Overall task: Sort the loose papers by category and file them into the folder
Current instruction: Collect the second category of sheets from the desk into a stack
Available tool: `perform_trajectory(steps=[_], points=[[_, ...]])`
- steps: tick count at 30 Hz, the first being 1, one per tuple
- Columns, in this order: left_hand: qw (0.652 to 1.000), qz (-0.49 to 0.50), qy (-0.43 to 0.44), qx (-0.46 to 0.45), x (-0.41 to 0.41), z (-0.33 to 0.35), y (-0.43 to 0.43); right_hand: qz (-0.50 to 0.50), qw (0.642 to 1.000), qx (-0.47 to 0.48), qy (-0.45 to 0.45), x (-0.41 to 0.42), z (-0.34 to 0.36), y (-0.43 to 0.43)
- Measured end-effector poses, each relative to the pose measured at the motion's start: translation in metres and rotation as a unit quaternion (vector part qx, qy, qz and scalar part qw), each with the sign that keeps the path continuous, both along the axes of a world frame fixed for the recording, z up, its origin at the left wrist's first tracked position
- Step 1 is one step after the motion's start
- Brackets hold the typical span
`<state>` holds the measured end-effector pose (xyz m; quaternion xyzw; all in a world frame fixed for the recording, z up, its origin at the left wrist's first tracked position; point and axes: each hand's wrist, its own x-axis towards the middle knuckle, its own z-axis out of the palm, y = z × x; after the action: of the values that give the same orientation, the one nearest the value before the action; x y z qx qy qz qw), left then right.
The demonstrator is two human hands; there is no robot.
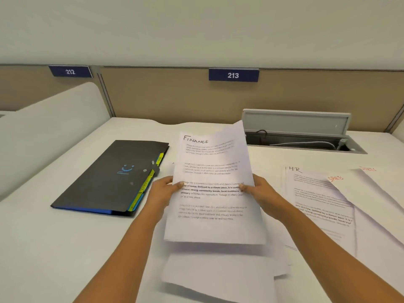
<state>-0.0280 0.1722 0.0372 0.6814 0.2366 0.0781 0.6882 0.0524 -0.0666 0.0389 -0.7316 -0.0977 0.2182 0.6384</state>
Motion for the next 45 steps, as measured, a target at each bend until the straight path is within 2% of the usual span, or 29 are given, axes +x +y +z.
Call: perform_trajectory(steps=[4, 6, 8, 10, 12, 16, 19, 29, 35, 38, 45], points=[[0.997, 0.067, 0.031, 0.031, -0.007, -0.002, 0.038, -0.009, 1.0, 0.014, 0.022, 0.002, -0.01, 0.017], [0.989, 0.121, 0.033, 0.079, -0.009, -0.005, 0.061, -0.025, 0.999, 0.021, 0.037, 0.004, -0.015, 0.025], [0.968, 0.163, 0.053, 0.183, -0.009, -0.008, 0.081, -0.043, 0.997, 0.032, 0.05, 0.007, -0.02, 0.031], [0.93, 0.176, 0.078, 0.313, -0.011, -0.01, 0.094, -0.052, 0.996, 0.042, 0.058, 0.009, -0.024, 0.037], [0.905, 0.158, 0.086, 0.384, -0.01, -0.013, 0.099, -0.055, 0.995, 0.049, 0.061, 0.011, -0.028, 0.043], [0.884, 0.075, 0.134, 0.442, 0.001, -0.031, 0.111, -0.058, 0.995, 0.054, 0.064, 0.015, -0.031, 0.053], [0.835, 0.021, 0.171, 0.523, 0.013, -0.042, 0.115, -0.055, 0.995, 0.059, 0.062, 0.017, -0.031, 0.06], [0.855, -0.111, 0.145, 0.485, 0.05, -0.05, 0.095, -0.084, 0.989, 0.112, 0.056, 0.026, -0.027, 0.057], [0.808, -0.146, 0.175, 0.543, 0.052, -0.055, 0.094, -0.156, 0.976, 0.139, 0.054, 0.04, -0.017, 0.051], [0.785, -0.166, 0.179, 0.57, 0.05, -0.057, 0.094, -0.169, 0.964, 0.197, 0.065, 0.045, -0.009, 0.059], [0.824, -0.182, 0.166, 0.511, 0.045, -0.057, 0.093, -0.147, 0.92, 0.325, 0.163, 0.048, -0.009, 0.122]])
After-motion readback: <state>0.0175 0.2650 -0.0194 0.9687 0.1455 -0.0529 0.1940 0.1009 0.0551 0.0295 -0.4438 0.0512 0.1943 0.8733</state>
